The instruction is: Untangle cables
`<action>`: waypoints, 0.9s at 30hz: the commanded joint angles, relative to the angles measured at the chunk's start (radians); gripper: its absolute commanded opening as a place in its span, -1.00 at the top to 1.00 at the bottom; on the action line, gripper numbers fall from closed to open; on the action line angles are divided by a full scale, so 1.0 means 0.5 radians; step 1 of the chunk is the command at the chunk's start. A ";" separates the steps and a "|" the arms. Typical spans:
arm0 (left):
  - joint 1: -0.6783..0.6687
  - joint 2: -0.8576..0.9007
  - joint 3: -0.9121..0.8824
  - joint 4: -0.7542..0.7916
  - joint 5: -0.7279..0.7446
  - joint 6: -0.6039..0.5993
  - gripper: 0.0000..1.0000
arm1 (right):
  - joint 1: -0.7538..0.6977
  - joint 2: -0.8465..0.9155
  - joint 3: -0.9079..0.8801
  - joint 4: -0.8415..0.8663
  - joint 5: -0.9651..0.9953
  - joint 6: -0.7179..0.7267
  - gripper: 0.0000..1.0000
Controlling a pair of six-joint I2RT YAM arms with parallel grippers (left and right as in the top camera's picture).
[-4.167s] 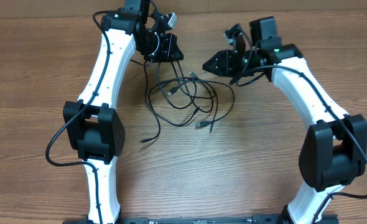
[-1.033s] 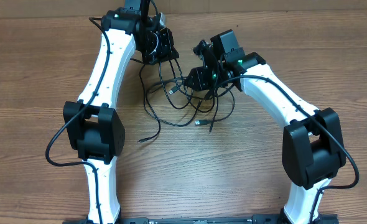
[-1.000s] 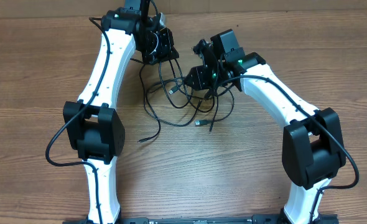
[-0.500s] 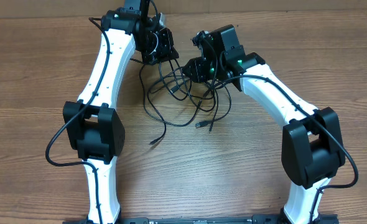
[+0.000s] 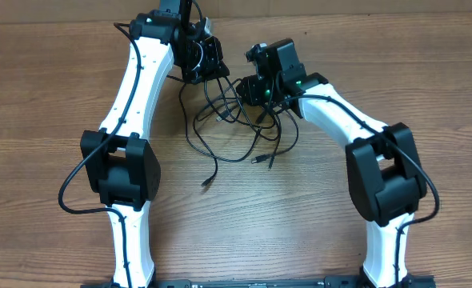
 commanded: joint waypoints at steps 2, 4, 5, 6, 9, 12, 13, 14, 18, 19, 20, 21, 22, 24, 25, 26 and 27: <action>-0.008 -0.011 -0.005 -0.025 0.025 0.008 0.89 | -0.019 -0.002 0.022 0.134 0.174 0.008 0.58; -0.008 -0.011 -0.005 -0.040 0.024 0.045 0.87 | -0.043 -0.044 0.028 0.188 0.173 0.008 0.76; -0.008 -0.011 -0.005 -0.053 0.017 0.050 0.85 | -0.054 -0.070 0.037 0.191 0.173 0.008 0.82; -0.008 -0.011 -0.005 -0.066 0.008 0.056 0.81 | -0.064 -0.101 0.047 0.189 0.173 0.008 0.89; -0.008 -0.011 -0.005 -0.089 0.002 0.089 0.30 | -0.092 -0.221 0.055 0.189 0.173 0.008 0.93; -0.008 -0.011 -0.005 -0.098 -0.018 0.101 -0.61 | -0.098 -0.334 0.055 0.178 0.173 0.008 0.93; -0.008 -0.011 -0.005 -0.101 -0.043 0.101 -0.74 | -0.098 -0.370 0.055 0.167 0.173 0.008 0.93; -0.008 -0.011 -0.005 -0.104 -0.065 0.101 -0.83 | -0.098 -0.411 0.055 0.153 0.172 0.008 0.93; -0.008 -0.011 -0.005 -0.113 -0.100 0.101 -0.90 | -0.098 -0.548 0.055 0.126 0.170 0.008 0.93; -0.008 -0.011 -0.005 -0.112 -0.100 0.101 -0.91 | -0.098 -0.577 0.055 0.127 0.155 0.007 0.93; -0.008 -0.011 -0.005 -0.112 -0.100 0.101 -0.90 | -0.098 -0.609 0.055 0.127 0.125 0.007 0.93; -0.008 -0.011 -0.005 -0.113 -0.099 0.101 -0.93 | -0.098 -0.634 0.055 0.127 0.092 0.007 0.93; -0.008 -0.011 -0.005 -0.113 -0.098 0.101 -0.93 | -0.098 -0.664 0.055 0.128 0.053 0.008 0.93; -0.008 -0.011 -0.005 -0.116 -0.095 0.101 -0.90 | -0.098 -0.716 0.055 0.127 -0.016 0.008 0.93; -0.008 -0.011 -0.005 -0.119 -0.094 0.101 -0.87 | -0.098 -0.742 0.055 0.127 -0.049 0.008 0.93; -0.008 -0.011 -0.005 -0.120 -0.094 0.101 -0.86 | -0.098 -0.764 0.055 0.128 -0.077 0.008 0.93; -0.008 -0.011 -0.005 -0.121 -0.094 0.105 -0.85 | -0.098 -0.784 0.055 0.129 -0.098 0.008 0.93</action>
